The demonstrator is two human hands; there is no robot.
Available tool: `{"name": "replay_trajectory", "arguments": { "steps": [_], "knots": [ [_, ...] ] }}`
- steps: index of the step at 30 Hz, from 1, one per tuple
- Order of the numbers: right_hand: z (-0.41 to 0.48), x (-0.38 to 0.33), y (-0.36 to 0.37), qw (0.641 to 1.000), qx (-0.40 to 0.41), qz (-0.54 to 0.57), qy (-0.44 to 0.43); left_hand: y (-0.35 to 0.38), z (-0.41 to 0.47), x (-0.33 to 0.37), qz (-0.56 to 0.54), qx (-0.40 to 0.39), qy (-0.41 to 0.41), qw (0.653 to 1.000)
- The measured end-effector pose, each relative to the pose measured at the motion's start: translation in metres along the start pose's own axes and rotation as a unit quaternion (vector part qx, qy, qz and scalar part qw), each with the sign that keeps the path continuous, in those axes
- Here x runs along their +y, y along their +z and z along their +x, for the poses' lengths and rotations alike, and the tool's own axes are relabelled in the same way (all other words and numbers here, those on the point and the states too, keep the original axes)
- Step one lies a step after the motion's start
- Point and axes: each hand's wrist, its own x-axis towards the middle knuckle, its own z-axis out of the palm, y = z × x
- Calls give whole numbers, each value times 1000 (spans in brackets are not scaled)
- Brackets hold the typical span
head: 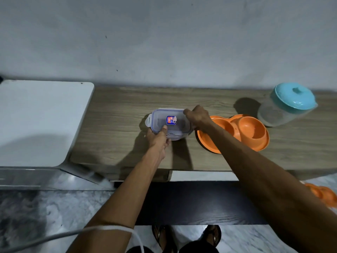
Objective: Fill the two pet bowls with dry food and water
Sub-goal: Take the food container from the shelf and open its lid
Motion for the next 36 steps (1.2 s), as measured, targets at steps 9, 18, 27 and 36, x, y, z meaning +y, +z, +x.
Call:
{"name": "replay_trajectory", "arguments": {
  "steps": [9, 18, 27, 36],
  "knots": [
    [-21, -10, -23, 979, -63, 190, 37, -13, -15, 10, 18, -45, 8, 999],
    [-10, -30, -43, 943, -43, 327, 48, -26, -20, 16, 87, -33, 45, 995],
    [72, -44, -34, 934, 11, 351, 69, -35, 2, 14, 208, -47, 92, 973],
    [127, -17, -2, 978, 24, 200, 62, -34, 9, 13, 220, -28, 122, 967]
  ]
}}
